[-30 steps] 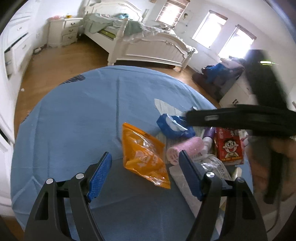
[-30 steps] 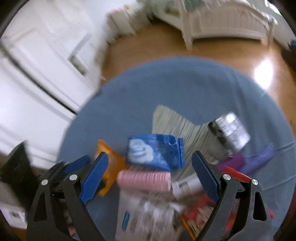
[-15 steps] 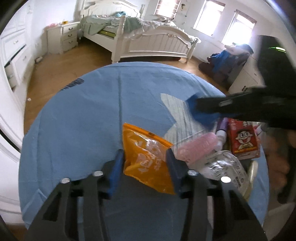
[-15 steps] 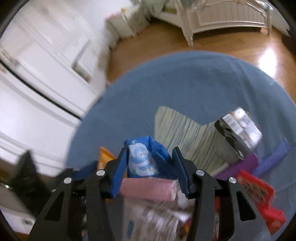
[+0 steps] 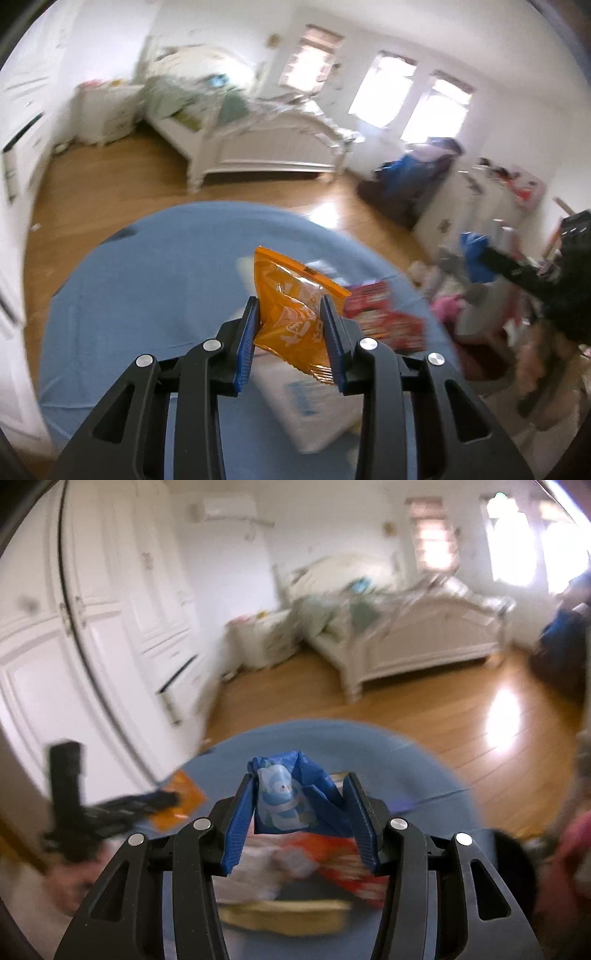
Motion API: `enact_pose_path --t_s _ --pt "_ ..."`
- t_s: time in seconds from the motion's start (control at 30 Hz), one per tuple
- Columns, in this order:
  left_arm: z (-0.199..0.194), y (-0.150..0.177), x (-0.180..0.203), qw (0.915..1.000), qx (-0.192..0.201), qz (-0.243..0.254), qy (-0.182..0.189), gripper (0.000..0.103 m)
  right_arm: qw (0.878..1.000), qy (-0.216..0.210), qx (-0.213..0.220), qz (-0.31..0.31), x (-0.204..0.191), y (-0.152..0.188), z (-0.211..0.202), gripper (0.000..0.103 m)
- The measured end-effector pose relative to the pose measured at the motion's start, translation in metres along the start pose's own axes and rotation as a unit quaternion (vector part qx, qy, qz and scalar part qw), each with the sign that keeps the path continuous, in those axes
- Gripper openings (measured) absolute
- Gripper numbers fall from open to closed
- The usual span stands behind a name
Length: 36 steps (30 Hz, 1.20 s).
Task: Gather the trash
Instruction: 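Carry the orange bag and blue wrapper in both grippers toward the bin, then open both grippers to drop the orange bag and blue wrapper into the bin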
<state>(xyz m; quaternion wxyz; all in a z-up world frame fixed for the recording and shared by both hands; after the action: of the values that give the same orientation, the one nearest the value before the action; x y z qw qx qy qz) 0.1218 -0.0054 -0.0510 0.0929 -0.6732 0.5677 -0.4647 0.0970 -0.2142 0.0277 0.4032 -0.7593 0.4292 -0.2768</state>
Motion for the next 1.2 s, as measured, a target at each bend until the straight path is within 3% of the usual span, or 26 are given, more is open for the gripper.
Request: enact_pose_path --t_s 0.17,0.3,0.43,0.9,1.2 --pt "0.018 0.018 0.080 0.9971 -0.020 0.041 0.062 0.034 0.995 0.100 -0.004 -0.016 0.066 0.041 -0.039 0.049" --pt "0.040 0.042 0.132 0.9924 -0.046 0.069 0.091 0.034 0.988 0.149 -0.025 -0.021 0.104 0.078 -0.044 0.049" --pt "0.067 0.069 0.173 0.9862 -0.075 0.101 0.108 0.034 0.984 0.170 -0.050 -0.020 0.128 0.122 -0.035 0.049" --pt "0.166 0.114 0.246 0.9659 -0.177 0.144 0.123 0.034 0.980 0.154 -0.105 0.066 0.192 0.219 0.008 0.049" --pt "0.216 0.137 0.260 0.9531 -0.240 0.142 0.117 0.034 0.977 0.125 -0.115 0.132 0.213 0.251 0.022 0.049"
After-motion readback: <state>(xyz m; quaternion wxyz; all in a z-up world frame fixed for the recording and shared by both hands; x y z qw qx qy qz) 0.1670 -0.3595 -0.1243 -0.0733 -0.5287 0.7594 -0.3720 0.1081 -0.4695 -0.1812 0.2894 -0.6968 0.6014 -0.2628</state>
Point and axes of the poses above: each gripper's, at about its wrist camera, not at the fingertips, and z roughly the way its jaws point, x to its right, y to its underside, the point moved 6 cm from there along z, roughly the way its jaws point, and after that the axes turned 14 degrees about -z, right-handed, at the moved point
